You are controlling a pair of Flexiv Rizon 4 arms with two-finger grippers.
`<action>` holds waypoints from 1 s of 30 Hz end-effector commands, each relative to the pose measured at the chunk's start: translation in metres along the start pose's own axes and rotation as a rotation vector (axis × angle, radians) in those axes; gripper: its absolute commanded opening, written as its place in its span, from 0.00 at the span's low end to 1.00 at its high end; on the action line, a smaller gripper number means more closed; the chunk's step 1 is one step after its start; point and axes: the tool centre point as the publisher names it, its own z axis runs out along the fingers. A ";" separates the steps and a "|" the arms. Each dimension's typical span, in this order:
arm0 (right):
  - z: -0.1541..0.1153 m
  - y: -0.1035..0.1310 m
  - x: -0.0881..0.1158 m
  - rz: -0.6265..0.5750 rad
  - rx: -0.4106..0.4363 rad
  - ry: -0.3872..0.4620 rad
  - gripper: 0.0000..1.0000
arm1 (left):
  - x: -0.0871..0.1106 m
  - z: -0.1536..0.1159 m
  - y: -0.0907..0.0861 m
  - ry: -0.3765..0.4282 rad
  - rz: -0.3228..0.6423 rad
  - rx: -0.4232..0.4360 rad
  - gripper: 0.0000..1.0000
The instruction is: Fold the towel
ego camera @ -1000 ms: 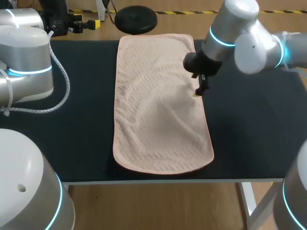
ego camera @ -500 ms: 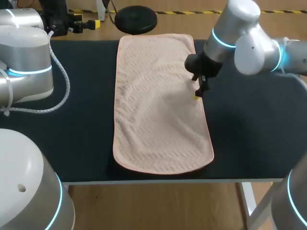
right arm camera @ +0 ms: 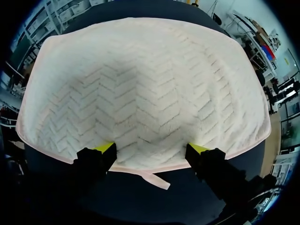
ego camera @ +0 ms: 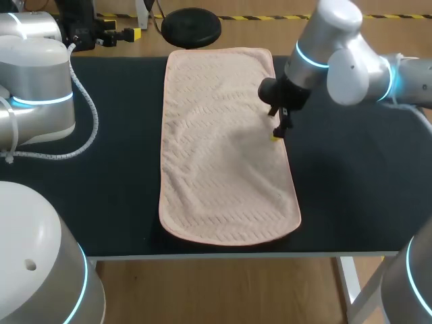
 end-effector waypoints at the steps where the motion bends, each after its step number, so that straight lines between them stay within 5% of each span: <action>1: 0.007 -0.001 -0.001 -0.004 0.008 0.007 1.00 | 0.000 0.000 0.000 0.000 0.000 0.000 1.00; 18: 0.012 -0.005 0.001 -0.015 0.019 0.020 1.00 | 0.000 0.000 0.000 0.000 0.000 0.000 1.00; 19: 0.012 -0.005 0.001 -0.015 0.019 0.020 0.91 | 0.000 0.000 0.000 0.000 0.000 0.000 1.00; 21: 0.012 -0.005 0.002 -0.015 0.019 0.020 0.44 | 0.000 0.000 0.000 0.000 0.000 0.000 1.00; 24: 0.011 -0.005 0.002 -0.016 0.018 0.017 0.00 | 0.000 0.000 0.000 0.000 0.000 0.000 1.00; 30: 0.005 -0.004 0.003 -0.026 0.018 -0.002 0.00 | 0.000 0.000 0.000 0.000 0.000 0.000 1.00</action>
